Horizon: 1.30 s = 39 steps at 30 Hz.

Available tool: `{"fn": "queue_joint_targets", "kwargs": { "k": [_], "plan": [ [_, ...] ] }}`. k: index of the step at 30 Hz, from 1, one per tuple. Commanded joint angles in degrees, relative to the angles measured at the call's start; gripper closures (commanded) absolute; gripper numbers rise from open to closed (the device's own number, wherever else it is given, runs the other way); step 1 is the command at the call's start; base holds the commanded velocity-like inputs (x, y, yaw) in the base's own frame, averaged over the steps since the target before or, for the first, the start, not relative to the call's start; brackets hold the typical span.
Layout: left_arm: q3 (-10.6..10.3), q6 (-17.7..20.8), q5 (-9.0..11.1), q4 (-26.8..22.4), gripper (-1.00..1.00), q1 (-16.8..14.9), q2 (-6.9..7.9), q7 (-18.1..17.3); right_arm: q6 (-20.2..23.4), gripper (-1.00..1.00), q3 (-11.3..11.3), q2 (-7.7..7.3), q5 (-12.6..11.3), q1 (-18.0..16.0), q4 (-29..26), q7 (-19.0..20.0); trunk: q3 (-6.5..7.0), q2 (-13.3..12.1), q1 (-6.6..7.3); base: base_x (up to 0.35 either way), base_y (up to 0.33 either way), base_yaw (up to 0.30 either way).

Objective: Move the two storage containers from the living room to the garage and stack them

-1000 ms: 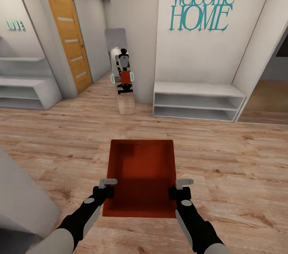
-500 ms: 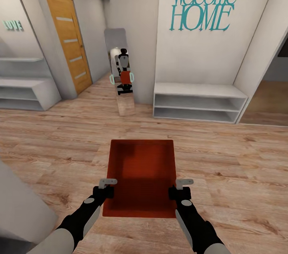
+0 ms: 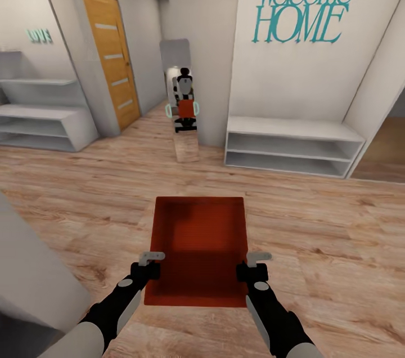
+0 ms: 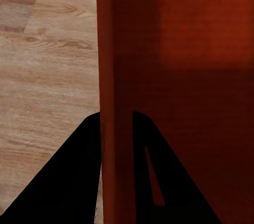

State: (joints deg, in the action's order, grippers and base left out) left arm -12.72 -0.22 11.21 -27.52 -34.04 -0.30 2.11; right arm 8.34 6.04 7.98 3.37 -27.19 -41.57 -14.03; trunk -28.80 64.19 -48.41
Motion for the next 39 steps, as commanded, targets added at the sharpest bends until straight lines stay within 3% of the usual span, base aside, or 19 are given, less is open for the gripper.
{"fn": "queue_joint_targets", "kwargs": {
  "k": [1, 8, 39],
  "plan": [
    [-0.38, -0.04, 0.39, -0.07, 1.0, -0.06, -0.23, -0.44, 0.45, 1.0, 2.68, 0.72, -0.38, 0.03, 0.0, 0.18, -0.08, 0.04, 0.0, 0.0, 0.0, 0.271],
    [-0.38, -0.02, 0.22, -0.07, 1.0, -0.06, -0.23, -0.46, 0.45, 1.0, 2.66, 0.72, -0.38, 0.03, 0.0, 0.23, -0.15, 0.04, 0.0, 0.057, 0.0, 0.101],
    [-0.38, 0.05, 0.18, -0.07, 1.0, -0.06, -0.23, -0.51, 0.37, 1.0, 2.73, 0.76, -0.38, 0.03, 0.0, 0.18, -0.15, 0.04, 0.0, 0.334, 0.0, 0.001]
  ]
}}
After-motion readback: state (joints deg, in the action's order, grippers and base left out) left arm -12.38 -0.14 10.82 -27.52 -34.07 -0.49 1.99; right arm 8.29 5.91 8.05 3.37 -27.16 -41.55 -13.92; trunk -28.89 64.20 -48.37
